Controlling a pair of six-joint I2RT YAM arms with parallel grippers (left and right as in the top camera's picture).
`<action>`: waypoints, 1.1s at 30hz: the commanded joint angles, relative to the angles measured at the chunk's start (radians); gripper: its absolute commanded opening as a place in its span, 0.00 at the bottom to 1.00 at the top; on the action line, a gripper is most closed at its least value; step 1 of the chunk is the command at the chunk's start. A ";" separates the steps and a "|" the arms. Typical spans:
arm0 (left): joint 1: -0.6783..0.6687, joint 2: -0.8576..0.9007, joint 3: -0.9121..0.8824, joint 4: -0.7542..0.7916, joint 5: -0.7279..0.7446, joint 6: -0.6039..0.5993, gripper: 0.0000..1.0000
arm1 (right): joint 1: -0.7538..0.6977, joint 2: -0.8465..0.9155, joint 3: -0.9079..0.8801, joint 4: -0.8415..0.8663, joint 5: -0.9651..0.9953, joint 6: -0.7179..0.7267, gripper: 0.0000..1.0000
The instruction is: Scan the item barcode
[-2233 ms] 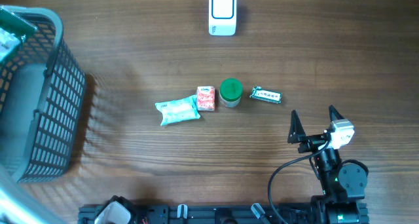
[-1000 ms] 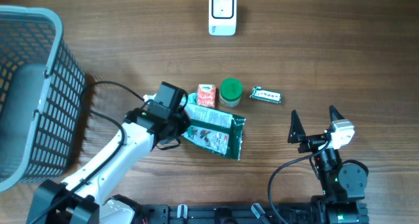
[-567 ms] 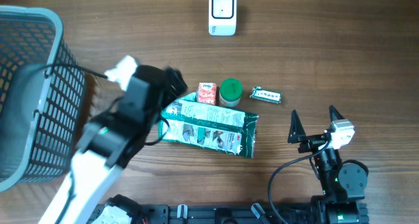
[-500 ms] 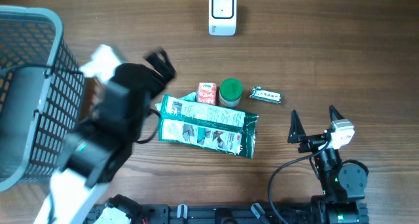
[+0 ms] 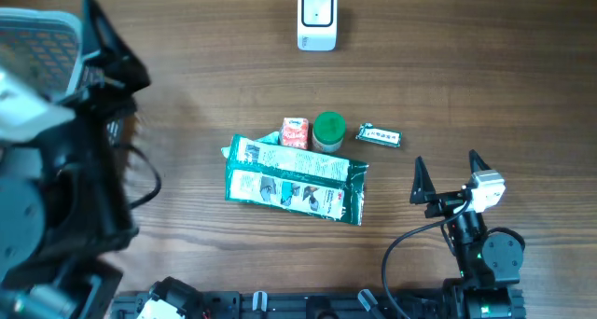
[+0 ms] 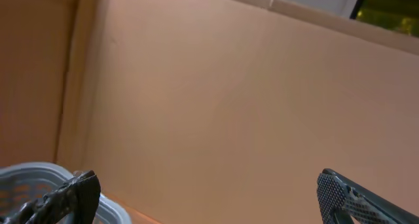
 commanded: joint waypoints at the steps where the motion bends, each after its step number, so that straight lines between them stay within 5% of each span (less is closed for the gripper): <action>1: -0.005 -0.095 0.024 0.004 -0.033 0.051 1.00 | 0.003 -0.006 -0.001 0.005 0.007 -0.005 1.00; 9: 0.012 -0.229 0.024 -0.040 0.083 0.047 1.00 | 0.003 -0.006 -0.001 0.005 0.006 -0.005 1.00; 13: 0.093 -0.270 0.024 -0.041 0.086 0.040 1.00 | 0.003 -0.006 -0.001 0.005 0.007 -0.005 1.00; 20: 0.255 -0.440 0.024 -0.119 0.368 -0.063 1.00 | 0.003 -0.006 -0.001 0.005 0.007 -0.005 1.00; 33: 0.597 -0.806 0.024 -0.154 0.539 -0.216 1.00 | 0.003 -0.006 -0.001 0.005 0.007 -0.005 1.00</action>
